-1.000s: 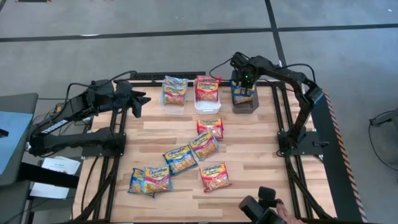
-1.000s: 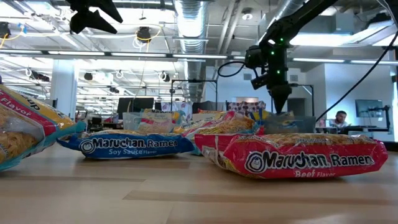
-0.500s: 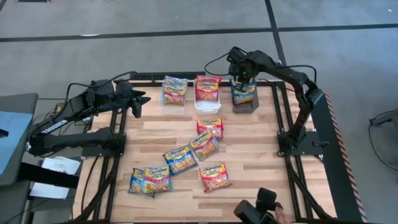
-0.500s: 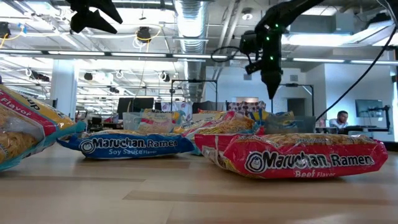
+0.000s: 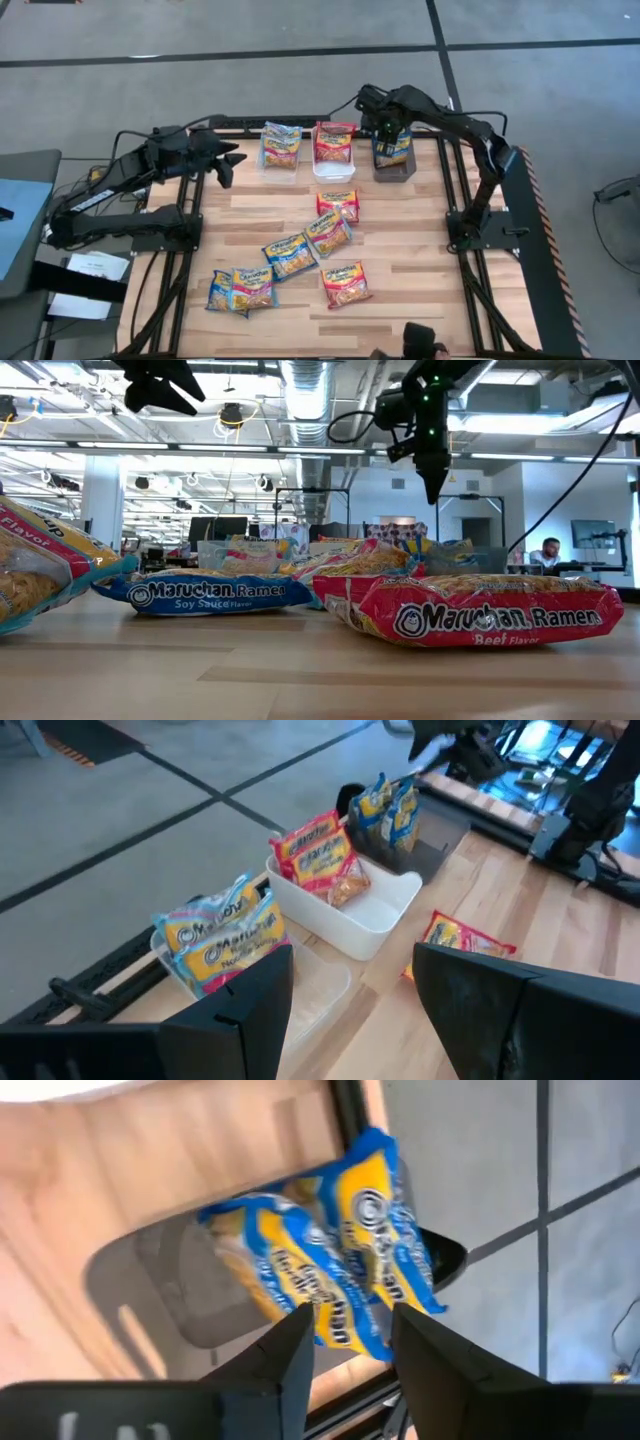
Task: Sort Maruchan noodles
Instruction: Put the light blue bag into the transparent bin
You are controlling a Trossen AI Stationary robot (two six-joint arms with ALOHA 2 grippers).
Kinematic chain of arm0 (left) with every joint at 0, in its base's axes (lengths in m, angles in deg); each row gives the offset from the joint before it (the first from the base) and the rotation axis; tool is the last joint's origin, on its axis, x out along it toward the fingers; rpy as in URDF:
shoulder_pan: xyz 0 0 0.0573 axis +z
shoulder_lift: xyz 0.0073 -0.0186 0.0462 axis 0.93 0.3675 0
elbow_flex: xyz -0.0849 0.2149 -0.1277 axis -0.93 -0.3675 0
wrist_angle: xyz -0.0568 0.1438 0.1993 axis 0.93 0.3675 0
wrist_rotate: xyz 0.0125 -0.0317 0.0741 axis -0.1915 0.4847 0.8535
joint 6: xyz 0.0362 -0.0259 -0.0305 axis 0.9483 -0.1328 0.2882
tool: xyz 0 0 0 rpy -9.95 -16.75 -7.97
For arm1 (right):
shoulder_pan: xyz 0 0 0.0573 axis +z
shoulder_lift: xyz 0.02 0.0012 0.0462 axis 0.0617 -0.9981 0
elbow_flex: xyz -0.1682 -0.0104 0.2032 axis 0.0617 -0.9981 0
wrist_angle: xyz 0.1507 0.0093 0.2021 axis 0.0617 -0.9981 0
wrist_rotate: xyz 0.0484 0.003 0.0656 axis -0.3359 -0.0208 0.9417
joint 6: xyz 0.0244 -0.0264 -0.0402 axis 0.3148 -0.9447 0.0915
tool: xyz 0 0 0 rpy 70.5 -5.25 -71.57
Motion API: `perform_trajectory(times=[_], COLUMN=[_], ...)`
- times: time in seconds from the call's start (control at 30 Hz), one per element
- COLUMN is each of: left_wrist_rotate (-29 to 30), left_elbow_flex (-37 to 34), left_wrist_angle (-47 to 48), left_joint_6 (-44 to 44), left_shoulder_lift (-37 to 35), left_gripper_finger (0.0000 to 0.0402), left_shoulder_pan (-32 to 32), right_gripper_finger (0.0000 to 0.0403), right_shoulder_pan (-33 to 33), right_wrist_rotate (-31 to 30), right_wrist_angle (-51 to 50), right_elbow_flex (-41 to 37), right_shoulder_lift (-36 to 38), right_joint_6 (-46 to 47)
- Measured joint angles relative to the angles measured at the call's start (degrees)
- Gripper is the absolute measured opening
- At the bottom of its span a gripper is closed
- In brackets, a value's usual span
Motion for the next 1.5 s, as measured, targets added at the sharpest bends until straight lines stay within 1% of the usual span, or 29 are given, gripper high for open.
perform_trajectory(times=[0.07, 0.2, 0.33, 0.4, 0.5, 0.57, 0.63, 0.7, 0.8, 1.0, 1.17, 1.27, 1.5], left_wrist_rotate=[-0.36, -0.96, -3.49, -4.72, -7.11, -9.07, -10.27, -11.17, -12.34, -15.78, -19.93, -21.58, -24.24], left_elbow_flex=[0.00, 0.28, 2.49, 3.65, 4.79, 5.68, 6.61, 7.45, 8.26, 8.28, 8.28, 8.28, 8.28], left_wrist_angle=[-1.45, -2.55, -1.83, -1.03, -0.67, 0.69, 2.71, 5.24, 8.20, 11.68, 13.09, 13.25, 13.31], left_joint_6=[-0.04, -0.04, 0.75, 1.51, 1.61, 1.29, 1.32, 1.36, 1.33, 1.37, 1.38, 1.38, 1.38], left_shoulder_lift=[0.20, 0.12, 0.09, 0.09, 0.10, -0.10, -0.19, -0.15, -0.17, -0.17, -0.15, -0.15, -0.15], left_gripper_finger=[0.0194, 0.0194, 0.0194, 0.0194, 0.0194, 0.0194, 0.0194, 0.0194, 0.0194, 0.0194, 0.0194, 0.0194, 0.0194], left_shoulder_pan=[0.00, 0.00, 0.00, 0.00, 0.00, 0.00, 0.00, 0.00, 0.00, 0.00, 0.00, 0.00, 0.00], right_gripper_finger=[0.0173, 0.0197, 0.0207, 0.0207, 0.0206, 0.0204, 0.0203, 0.0203, 0.0202, 0.0202, 0.0202, 0.0202, 0.0202], right_shoulder_pan=[1.45, 4.17, 6.83, 8.08, 9.90, 11.09, 12.36, 13.80, 16.38, 22.71, 29.31, 33.73, 42.59], right_wrist_rotate=[0.00, 0.23, 0.74, 1.99, 6.44, 11.28, 17.16, 21.63, 26.18, 32.99, 36.57, 37.78, 37.92], right_wrist_angle=[-0.66, -2.19, -6.20, -8.58, -11.40, -12.79, -13.36, -13.17, -12.75, -11.74, -8.61, -5.69, 6.59], right_elbow_flex=[0.00, 0.00, 0.00, 0.00, 0.00, 0.00, 0.00, 0.00, 0.00, -0.02, -2.30, -4.36, -11.78], right_shoulder_lift=[0.00, -0.01, -0.01, 0.00, -0.02, -0.02, -0.02, -0.02, -0.02, -0.02, -0.03, 0.02, -0.02], right_joint_6=[0.38, 4.58, 9.75, 13.26, 19.43, 22.82, 25.38, 27.67, 30.00, 34.90, 41.87, 45.78, 58.93])
